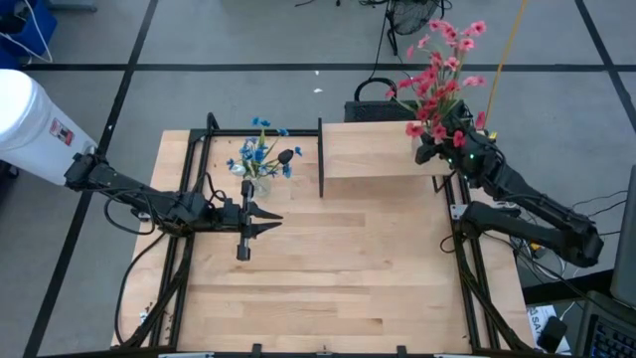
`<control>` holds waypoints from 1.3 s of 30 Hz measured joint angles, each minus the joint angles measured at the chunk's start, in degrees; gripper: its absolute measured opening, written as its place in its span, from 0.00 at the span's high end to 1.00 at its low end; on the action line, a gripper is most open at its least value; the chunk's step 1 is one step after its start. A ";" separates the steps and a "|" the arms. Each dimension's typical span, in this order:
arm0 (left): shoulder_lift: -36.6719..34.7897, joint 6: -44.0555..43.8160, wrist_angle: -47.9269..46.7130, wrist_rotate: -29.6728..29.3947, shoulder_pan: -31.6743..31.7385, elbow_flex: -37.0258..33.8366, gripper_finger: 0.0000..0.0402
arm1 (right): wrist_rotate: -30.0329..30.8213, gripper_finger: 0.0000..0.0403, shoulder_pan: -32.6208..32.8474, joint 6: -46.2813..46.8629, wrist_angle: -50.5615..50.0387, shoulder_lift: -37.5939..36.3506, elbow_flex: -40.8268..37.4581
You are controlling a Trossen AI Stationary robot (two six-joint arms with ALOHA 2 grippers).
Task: Pick and place flowers into a vace then onto a shelf
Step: Put the right transparent vase with flowers on the shelf
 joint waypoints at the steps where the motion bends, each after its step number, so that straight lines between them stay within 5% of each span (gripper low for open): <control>1: 0.00 0.01 0.01 0.01 0.00 0.00 0.86 | -0.54 0.52 -0.55 0.00 -0.03 0.09 0.02; 6: 0.00 0.04 0.02 0.03 0.00 0.00 0.86 | -2.03 0.51 -1.66 0.17 -0.26 0.18 0.02; 17: 0.00 0.07 -0.07 0.12 0.00 -0.01 0.86 | -2.25 0.29 -1.64 -0.40 -0.10 0.06 -0.09; 39: 0.00 -0.44 -0.44 0.14 0.00 -0.01 0.86 | -7.93 0.30 0.95 1.49 -2.32 -7.80 -0.11</control>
